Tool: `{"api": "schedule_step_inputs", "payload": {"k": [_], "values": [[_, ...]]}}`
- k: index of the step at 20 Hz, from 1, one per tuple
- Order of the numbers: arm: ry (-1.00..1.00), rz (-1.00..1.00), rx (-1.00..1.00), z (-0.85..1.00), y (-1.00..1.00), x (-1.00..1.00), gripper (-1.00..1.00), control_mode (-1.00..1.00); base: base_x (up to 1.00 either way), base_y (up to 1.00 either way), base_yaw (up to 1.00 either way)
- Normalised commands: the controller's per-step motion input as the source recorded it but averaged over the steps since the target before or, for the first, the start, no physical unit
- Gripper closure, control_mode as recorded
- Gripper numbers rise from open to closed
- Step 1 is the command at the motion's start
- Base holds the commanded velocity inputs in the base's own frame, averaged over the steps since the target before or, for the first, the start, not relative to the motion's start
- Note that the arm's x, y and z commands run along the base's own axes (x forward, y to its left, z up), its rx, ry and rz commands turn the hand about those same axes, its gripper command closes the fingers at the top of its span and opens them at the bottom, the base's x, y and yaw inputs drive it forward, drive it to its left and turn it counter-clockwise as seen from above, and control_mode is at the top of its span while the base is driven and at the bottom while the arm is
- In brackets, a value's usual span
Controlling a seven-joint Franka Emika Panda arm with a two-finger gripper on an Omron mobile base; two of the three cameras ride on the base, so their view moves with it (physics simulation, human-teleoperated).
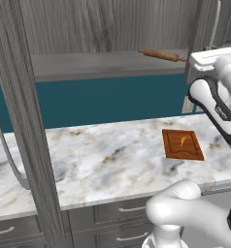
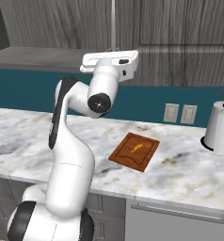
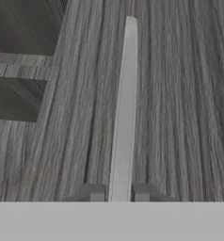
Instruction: Open the cabinet, retrieve the rolling pin, and place it next to the meat on the cutting board to prepare for tenderizing.
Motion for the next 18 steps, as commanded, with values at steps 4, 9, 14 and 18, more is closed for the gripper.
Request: {"api": "schedule_step_inputs", "payload": {"k": [4, 9, 14, 18], "values": [[0.0, 0.01, 0.0, -0.14, -0.1, -0.92, 1.0, -1.0, 0.0, 0.0, 0.0], [0.0, 0.02, 0.0, -0.12, -0.28, -0.93, 1.0, -1.0, 0.0, 0.0, 0.0], [0.0, 0.02, 0.0, -0.11, -0.3, -0.76, -1.0, -1.0, 0.0, 0.0, 0.0], [-0.01, 0.08, -0.06, -0.13, 0.53, -0.73, -1.0, -1.0, 0.0, 0.0, 0.0]]}}
